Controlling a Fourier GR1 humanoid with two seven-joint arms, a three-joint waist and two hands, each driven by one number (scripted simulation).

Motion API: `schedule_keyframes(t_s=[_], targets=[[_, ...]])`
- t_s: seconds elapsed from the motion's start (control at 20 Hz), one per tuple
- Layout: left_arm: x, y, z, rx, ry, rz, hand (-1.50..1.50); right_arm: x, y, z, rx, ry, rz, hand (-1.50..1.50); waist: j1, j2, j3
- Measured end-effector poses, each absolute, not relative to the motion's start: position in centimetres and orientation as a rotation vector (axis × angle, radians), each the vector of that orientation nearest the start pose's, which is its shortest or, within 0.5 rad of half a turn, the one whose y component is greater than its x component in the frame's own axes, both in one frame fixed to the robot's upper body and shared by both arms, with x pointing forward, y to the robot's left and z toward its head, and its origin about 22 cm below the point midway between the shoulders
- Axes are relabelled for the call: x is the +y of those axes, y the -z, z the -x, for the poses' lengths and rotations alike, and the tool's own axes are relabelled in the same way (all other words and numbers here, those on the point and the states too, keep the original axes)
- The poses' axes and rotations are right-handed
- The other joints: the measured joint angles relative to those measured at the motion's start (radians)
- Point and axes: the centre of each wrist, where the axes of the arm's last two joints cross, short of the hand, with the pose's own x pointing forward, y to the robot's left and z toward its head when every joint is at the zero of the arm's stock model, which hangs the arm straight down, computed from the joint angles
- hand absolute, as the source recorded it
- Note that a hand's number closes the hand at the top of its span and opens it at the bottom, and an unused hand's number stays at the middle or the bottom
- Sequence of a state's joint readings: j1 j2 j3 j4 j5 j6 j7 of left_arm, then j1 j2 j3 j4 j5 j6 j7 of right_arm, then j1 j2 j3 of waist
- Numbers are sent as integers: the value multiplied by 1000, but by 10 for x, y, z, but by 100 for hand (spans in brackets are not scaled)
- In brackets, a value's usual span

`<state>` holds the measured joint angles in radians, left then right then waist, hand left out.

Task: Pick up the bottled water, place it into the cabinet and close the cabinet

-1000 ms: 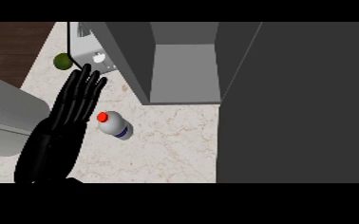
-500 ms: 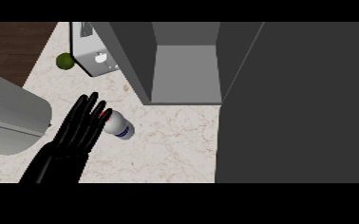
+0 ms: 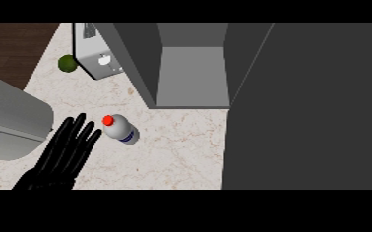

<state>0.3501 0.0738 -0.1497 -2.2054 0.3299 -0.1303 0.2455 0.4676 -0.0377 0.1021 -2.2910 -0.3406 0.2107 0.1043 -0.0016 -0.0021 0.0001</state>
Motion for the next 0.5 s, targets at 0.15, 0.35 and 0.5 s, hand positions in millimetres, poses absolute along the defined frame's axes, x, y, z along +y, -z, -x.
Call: schedule_keyframes(t_s=[0.15, 0.35, 0.5], targets=[[235, -81, -140, -1626, -2, 365, -150, -243, -87, -118, -1782, 43, -363, -150, 1, 0, 0], [248, -71, -136, -1648, -2, 362, -150, -242, -84, -113, -1790, 35, -360, -150, 1, 0, 0], [251, -72, -137, -1658, -6, 359, -150, -241, -84, -110, -1794, 36, -361, -150, 0, 0, 0]])
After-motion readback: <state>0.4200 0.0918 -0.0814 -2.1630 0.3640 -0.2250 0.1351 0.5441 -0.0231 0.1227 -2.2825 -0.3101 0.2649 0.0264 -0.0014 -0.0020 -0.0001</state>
